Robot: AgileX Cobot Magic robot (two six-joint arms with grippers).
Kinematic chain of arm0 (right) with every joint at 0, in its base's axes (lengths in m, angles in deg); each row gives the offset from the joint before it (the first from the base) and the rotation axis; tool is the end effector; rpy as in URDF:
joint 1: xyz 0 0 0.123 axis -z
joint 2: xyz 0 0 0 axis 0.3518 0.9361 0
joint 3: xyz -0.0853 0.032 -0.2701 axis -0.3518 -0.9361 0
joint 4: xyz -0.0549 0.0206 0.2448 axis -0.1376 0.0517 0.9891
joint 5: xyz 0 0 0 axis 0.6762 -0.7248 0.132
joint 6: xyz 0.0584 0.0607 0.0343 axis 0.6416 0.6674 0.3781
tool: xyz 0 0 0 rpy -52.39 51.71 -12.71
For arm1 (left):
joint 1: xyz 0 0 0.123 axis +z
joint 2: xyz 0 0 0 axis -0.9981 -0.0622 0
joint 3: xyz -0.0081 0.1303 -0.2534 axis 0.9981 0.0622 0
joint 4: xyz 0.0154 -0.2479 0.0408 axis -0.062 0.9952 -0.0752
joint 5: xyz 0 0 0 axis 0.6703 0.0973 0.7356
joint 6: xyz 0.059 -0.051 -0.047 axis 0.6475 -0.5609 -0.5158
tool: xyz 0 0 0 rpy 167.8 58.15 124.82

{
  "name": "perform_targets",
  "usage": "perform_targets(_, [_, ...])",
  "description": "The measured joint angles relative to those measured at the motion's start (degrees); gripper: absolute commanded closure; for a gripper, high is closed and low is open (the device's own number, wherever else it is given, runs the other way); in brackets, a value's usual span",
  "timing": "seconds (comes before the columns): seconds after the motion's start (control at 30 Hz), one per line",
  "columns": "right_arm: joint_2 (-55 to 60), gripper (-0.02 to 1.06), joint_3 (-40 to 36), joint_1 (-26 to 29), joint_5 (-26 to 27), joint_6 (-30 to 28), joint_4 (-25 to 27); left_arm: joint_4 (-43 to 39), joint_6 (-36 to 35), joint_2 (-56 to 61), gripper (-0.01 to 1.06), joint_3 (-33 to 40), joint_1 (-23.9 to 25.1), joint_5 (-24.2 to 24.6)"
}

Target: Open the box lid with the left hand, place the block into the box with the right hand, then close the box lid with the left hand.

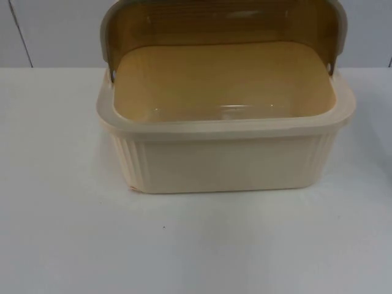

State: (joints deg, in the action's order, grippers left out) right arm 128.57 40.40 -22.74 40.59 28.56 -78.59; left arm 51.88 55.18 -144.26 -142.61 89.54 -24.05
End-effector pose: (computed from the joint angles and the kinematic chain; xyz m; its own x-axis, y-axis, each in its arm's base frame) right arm 0.1737 -0.0055 0.3987 -0.3440 -0.1510 -0.9267 0.0377 0.9840 -0.1743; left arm 0.2866 0.0119 0.3941 -0.4868 -0.0299 -0.8730 -0.0209 0.9995 -0.0226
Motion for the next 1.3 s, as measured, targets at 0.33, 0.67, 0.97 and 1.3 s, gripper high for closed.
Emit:
perform_targets(0.33, [0.0, 0.0, 0.0, 0.0, 0.0, 0.1, 0.0, 0.0, -0.1, 0.0, 0.0, 0.0, 0.0, -0.1])
perform_targets(0.67, [0.0, 0.0, 0.0, 0.0, 0.0, 0.1, 0.0, 0.1, -0.1, 0.0, 0.0, 0.0, 0.0, -0.1])
perform_targets(0.97, [5.5, 0.0, 0.0, 0.0, 0.0, 3.9, -0.2, 0.1, -0.2, 0.0, 0.0, 0.0, 0.0, -0.1])
perform_targets(1.3, [20.1, 0.0, 0.0, 0.0, 4.5, 6.9, -2.5, 0.4, -0.3, 0.0, 0.0, 0.0, 0.0, -0.1])
